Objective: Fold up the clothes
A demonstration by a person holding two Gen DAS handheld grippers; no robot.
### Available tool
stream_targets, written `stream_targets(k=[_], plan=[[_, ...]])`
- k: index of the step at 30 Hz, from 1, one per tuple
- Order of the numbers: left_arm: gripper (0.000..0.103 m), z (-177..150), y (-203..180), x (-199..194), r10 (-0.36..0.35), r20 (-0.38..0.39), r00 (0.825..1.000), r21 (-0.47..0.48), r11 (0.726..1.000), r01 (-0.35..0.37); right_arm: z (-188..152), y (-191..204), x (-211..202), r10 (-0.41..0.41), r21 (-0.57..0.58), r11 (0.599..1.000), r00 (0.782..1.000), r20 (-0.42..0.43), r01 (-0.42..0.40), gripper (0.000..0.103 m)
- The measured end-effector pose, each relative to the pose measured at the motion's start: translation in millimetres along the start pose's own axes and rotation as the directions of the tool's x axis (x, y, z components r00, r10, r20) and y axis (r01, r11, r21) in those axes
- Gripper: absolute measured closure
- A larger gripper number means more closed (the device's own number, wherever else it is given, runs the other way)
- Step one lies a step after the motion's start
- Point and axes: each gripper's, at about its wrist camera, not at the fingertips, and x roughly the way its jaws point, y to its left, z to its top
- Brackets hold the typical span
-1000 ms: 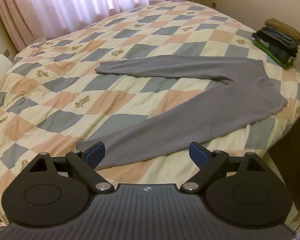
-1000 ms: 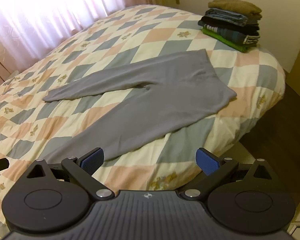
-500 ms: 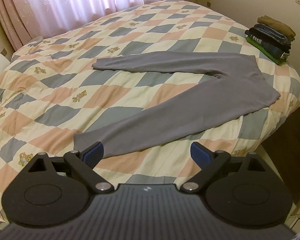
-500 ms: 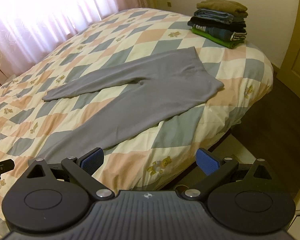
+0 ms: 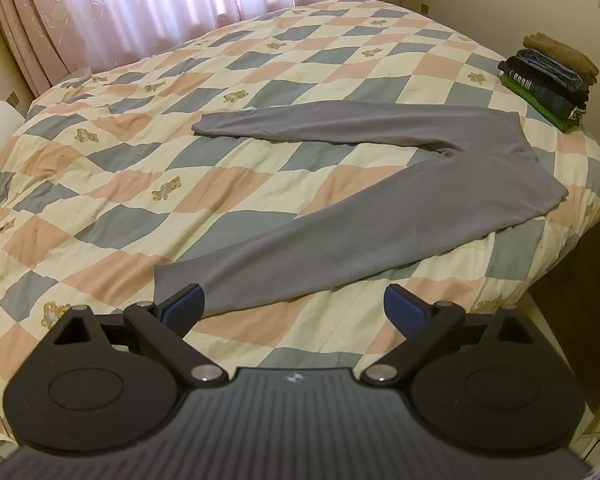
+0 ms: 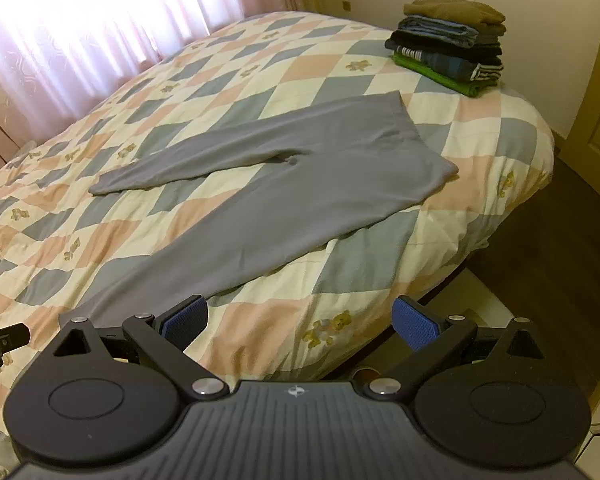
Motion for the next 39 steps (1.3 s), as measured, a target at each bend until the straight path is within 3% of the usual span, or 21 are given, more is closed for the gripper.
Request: stream_targets(k=[5,13,17,21,23,26,30,33,36,39], plan=[[0.007,4,8,6,0.038,0.031,0.999,-0.008,0.999,-0.037,4,0,8,0.011,0.013,1.000,1.000,-0.008,-0.011,0.002],[0.007,24,7,43,0.006,-0.015,1.000,-0.025,1.000,-0.006,26,-10,37,0.038,0.041,0.998,0.999,-0.029,-0.037,0.002],[0.006,46,3,74,0.020,-0.041,0.999,-0.034,0.999,-0.021,54,-19,55,0.123,0.048,0.991,0.992,0.016,-0.124,0.004],[0.005,79,-10,119,0.021,-0.081,0.997,-0.053,0.998,-0.025,90,-36,70,0.246,0.053,0.966,0.961,0.123,-0.254,0.007],[0.006,97,-18,145,0.029,-0.112,0.993,-0.063,0.997,-0.037,115,-47,104,0.277,0.083,0.956,0.959,0.057,-0.281,0.010],[0.005,125,-33,185,0.032,-0.155,0.987,-0.050,0.998,-0.040,147,-66,161,0.296,0.159,0.946,0.953,-0.070,-0.282,0.026],[0.006,165,-51,233,0.043,-0.153,0.987,-0.026,0.999,-0.048,186,-91,207,0.304,0.194,0.938,0.951,-0.063,-0.287,0.026],[0.006,190,-58,278,0.051,-0.130,0.990,0.013,0.999,-0.050,215,-109,245,0.295,0.148,0.947,0.954,-0.049,-0.285,0.026],[0.006,214,-56,335,0.033,-0.121,0.992,0.074,0.997,-0.024,243,-121,300,0.219,0.056,0.975,0.970,-0.106,-0.214,0.026],[0.016,246,-48,390,-0.008,-0.101,0.995,0.124,0.992,0.020,270,-129,356,0.171,-0.042,0.983,0.975,-0.145,-0.178,0.026]])
